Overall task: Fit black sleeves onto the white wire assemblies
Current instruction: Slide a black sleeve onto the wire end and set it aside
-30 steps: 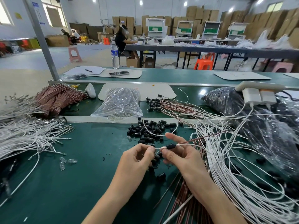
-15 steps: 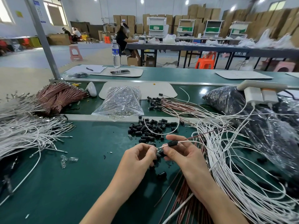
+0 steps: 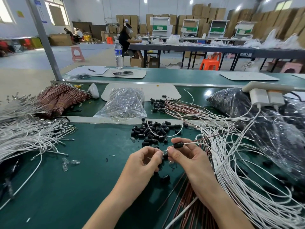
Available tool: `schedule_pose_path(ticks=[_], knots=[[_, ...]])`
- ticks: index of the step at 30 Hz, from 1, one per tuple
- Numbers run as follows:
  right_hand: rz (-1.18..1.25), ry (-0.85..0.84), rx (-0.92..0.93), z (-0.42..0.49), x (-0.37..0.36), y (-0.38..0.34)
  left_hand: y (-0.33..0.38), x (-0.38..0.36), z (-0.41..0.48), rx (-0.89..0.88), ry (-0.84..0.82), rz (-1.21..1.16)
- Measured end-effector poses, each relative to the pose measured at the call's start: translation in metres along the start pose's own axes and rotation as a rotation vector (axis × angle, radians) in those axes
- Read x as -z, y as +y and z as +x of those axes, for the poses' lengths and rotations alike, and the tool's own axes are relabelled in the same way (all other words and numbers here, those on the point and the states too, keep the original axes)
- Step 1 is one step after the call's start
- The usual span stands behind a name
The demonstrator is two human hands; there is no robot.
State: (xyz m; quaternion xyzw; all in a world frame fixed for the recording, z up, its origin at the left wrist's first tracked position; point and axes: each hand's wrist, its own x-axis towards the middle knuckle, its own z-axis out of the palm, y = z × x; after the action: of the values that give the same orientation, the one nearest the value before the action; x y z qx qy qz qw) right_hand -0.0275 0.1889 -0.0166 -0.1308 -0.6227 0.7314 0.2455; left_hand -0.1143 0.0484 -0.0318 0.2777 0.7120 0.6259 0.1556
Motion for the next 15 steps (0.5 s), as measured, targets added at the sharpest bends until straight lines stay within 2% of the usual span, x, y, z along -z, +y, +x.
schedule_pose_path(ticks=[6, 9, 15], knots=[[0.015, -0.015, -0.026, 0.0008, -0.0006, 0.0011, 0.0023, -0.0002, 0.0004, -0.007, 0.016, -0.042], [-0.027, -0.081, -0.070, 0.0007, -0.0019, 0.0031, 0.0049, 0.0001, -0.0008, -0.028, 0.019, -0.048], [-0.152, -0.079, -0.028, 0.0001, -0.0028, 0.0066, 0.0043, -0.0027, -0.0022, -0.093, 0.049, 0.076]])
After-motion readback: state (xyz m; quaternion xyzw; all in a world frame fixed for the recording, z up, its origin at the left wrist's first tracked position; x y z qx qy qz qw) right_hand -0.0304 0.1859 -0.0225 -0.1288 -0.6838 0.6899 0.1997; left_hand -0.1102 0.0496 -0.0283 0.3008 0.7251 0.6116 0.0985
